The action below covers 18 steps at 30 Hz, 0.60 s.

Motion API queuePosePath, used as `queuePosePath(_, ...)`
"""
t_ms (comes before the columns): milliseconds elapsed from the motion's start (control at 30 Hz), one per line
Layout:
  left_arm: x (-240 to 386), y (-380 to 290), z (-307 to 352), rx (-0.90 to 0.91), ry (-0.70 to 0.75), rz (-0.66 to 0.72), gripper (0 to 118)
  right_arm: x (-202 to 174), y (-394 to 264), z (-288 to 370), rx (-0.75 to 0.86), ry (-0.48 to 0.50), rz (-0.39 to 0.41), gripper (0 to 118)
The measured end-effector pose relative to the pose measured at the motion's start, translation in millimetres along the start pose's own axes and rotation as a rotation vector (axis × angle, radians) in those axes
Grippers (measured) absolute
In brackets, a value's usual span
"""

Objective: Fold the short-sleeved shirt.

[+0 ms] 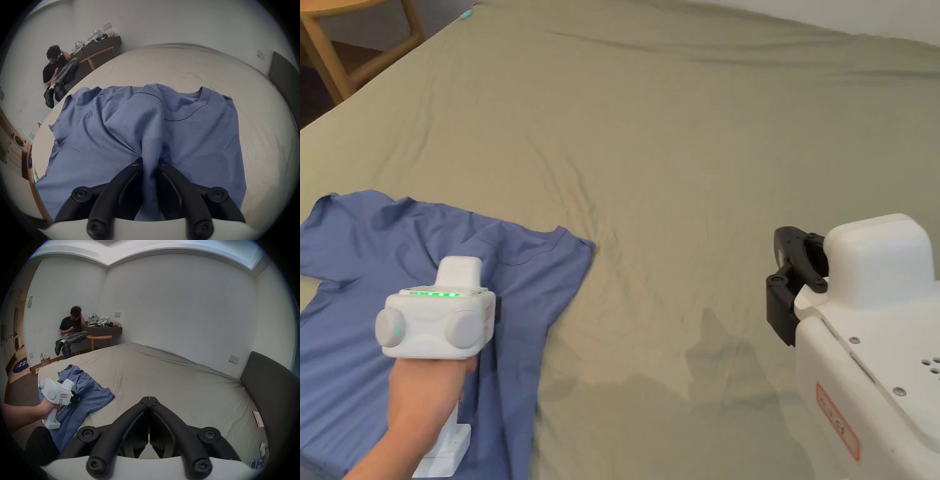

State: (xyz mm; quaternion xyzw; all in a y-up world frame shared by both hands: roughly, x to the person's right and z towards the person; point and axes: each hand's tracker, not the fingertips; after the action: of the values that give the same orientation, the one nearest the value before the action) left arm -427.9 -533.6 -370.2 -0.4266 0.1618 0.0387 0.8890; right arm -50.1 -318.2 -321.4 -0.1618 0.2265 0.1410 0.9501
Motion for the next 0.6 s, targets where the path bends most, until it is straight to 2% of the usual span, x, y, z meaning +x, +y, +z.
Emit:
queuePosePath(133,-15.1,-5.5,18.9,0.057,-0.057,0.109,11,7.7,0.7,12.1,0.007,-0.013,0.001,1)
queuePosePath(400,-28.2,3.6,136.9,0.371,-0.014,0.211,11,27.1,10.4,46.3,0.056,-0.063,-0.053,1)
queuePosePath(600,-32.5,13.2,237.6,0.582,0.002,0.165,11,29.3,20.4,76.4,0.122,-0.072,-0.051,1)
